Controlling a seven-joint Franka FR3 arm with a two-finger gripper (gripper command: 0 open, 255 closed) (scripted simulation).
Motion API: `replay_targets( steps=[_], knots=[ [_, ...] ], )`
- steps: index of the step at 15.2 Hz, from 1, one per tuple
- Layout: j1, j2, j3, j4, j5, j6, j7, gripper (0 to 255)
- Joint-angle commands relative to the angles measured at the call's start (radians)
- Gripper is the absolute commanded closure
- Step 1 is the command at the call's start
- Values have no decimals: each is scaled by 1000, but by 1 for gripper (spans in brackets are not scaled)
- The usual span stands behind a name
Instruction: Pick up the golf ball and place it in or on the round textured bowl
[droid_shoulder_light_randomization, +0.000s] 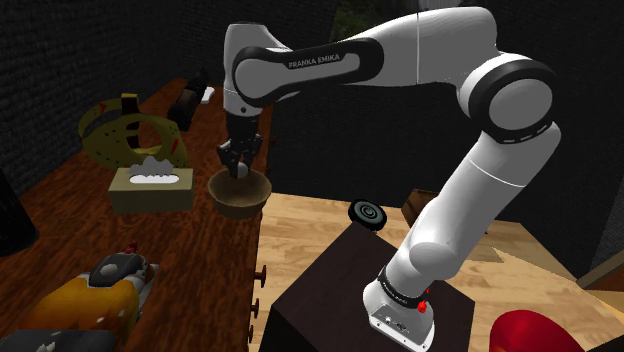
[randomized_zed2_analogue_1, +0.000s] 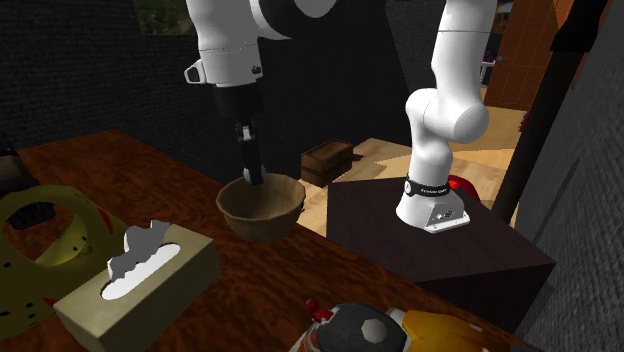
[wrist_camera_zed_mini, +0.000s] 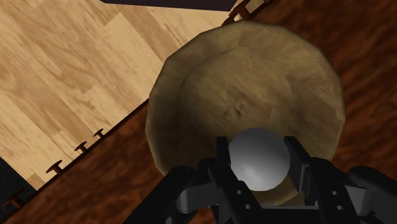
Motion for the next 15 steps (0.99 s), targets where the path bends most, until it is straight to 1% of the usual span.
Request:
replay_targets(
  steps=[1,4,11,12,15],
  knots=[
    [0,7,0,-21,-1,29,-1,255],
    [1,17,1,-41,-3,58,-1,255],
    [1,18,1,-41,-3,58,-1,255],
    [1,17,1,-41,-3,58,-1,0],
    [1,17,1,-41,-3,58,-1,0]
  ],
)
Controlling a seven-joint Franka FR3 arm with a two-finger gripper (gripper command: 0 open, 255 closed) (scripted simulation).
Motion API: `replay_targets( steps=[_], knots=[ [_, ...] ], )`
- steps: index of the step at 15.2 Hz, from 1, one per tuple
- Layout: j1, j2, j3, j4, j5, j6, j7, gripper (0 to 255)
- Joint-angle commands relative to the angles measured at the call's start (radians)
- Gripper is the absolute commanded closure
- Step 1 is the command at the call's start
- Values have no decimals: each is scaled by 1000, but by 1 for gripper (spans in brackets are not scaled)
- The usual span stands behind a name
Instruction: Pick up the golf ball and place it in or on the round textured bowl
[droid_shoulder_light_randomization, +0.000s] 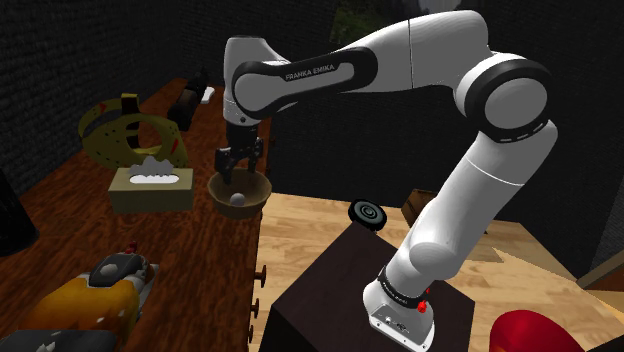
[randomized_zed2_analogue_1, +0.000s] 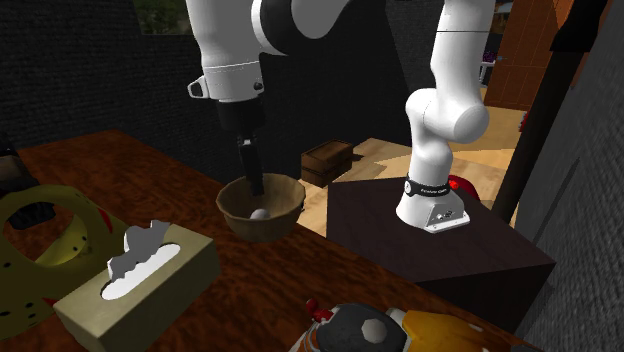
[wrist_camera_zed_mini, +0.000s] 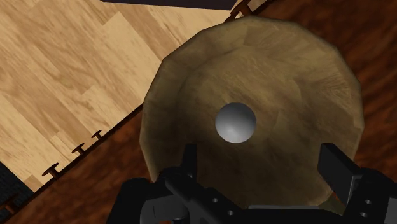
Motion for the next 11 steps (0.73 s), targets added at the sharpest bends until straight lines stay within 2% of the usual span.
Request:
replay_targets(
  steps=[1,2,6,11],
  knots=[
    [0,0,0,0,0,0,0,0],
    [0,0,0,0,0,0,0,0],
    [-5,-23,-5,103,2,-126,-2,0],
    [-5,-23,-5,103,2,-126,-2,0]
  ],
)
